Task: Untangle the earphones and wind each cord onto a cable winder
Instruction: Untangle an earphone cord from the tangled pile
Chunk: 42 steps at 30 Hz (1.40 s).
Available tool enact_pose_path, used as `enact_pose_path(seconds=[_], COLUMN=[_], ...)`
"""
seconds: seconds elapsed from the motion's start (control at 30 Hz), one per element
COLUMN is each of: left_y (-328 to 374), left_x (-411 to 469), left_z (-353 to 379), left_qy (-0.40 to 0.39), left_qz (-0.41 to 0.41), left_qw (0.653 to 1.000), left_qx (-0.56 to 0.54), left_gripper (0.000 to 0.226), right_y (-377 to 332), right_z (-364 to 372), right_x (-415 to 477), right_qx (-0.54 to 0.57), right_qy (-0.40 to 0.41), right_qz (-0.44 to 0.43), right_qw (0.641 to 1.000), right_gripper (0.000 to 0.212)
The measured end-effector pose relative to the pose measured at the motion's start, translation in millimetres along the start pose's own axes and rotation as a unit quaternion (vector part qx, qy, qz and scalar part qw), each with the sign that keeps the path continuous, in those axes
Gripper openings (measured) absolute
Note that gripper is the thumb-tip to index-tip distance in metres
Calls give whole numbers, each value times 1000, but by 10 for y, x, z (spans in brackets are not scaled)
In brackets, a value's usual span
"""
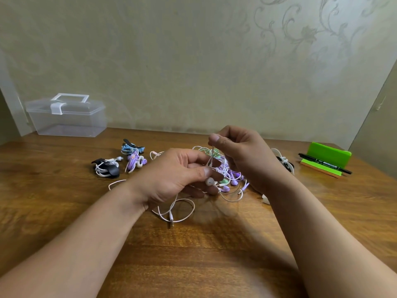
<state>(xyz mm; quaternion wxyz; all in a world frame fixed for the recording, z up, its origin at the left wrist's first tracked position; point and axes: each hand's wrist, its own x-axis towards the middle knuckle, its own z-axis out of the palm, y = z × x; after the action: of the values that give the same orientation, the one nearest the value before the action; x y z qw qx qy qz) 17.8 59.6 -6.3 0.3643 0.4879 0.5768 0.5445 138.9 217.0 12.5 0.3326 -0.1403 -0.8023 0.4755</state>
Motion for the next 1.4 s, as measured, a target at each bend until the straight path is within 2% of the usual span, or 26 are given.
enact_pose_path(seconds=[0.2, 0.33, 0.4, 0.47, 0.57, 0.63, 0.7, 0.77, 1.0, 1.07, 1.17, 1.4], left_y=[50, 45, 54, 73, 78, 60, 34, 12, -21, -13, 5, -30], left_x=[-47, -40, -37, -31, 3, 33, 55, 66, 107, 108, 106, 116], left_z=[5, -12, -17, -26, -39, -51, -65, -73, -86, -85, -90, -143], left_qy=[-27, -25, -13, 6, 58, 92, 122, 143, 155, 144, 140, 118], left_qz=[-15, 2, 11, 23, 45, 59, 64, 64, 70, 71, 62, 50], left_qw=[999, 996, 990, 984, 981, 979, 979, 979, 980, 978, 971, 972], left_qx=[-13, -89, -137, -176, -182, -172, -150, -128, -102, -134, -182, -196], left_gripper=[27, 43, 44, 43, 42, 41, 39, 39, 34, 28, 32, 33], right_y=[12, -8, 15, 54, 122, 140, 133, 112, 50, 65, 79, 79], right_z=[-6, -11, -9, 4, 70, 146, 212, 236, 232, 245, 242, 271], right_x=[-4, -8, 5, 6, -2, -15, -38, -64, -74, -65, -56, -67], right_qx=[22, 88, 149, 165, 103, -6, -139, -193, -206, -215, -229, -245], right_qy=[-15, -32, -54, -72, -80, -75, -77, -91, -137, -133, -128, -136], right_qz=[3, 26, 45, 60, 56, 23, -24, -29, -23, -21, -15, -16], right_qw=[1000, 995, 986, 982, 990, 997, 987, 977, 969, 967, 965, 960], right_gripper=[31, 25, 25, 24, 25, 25, 21, 23, 33, 34, 34, 32])
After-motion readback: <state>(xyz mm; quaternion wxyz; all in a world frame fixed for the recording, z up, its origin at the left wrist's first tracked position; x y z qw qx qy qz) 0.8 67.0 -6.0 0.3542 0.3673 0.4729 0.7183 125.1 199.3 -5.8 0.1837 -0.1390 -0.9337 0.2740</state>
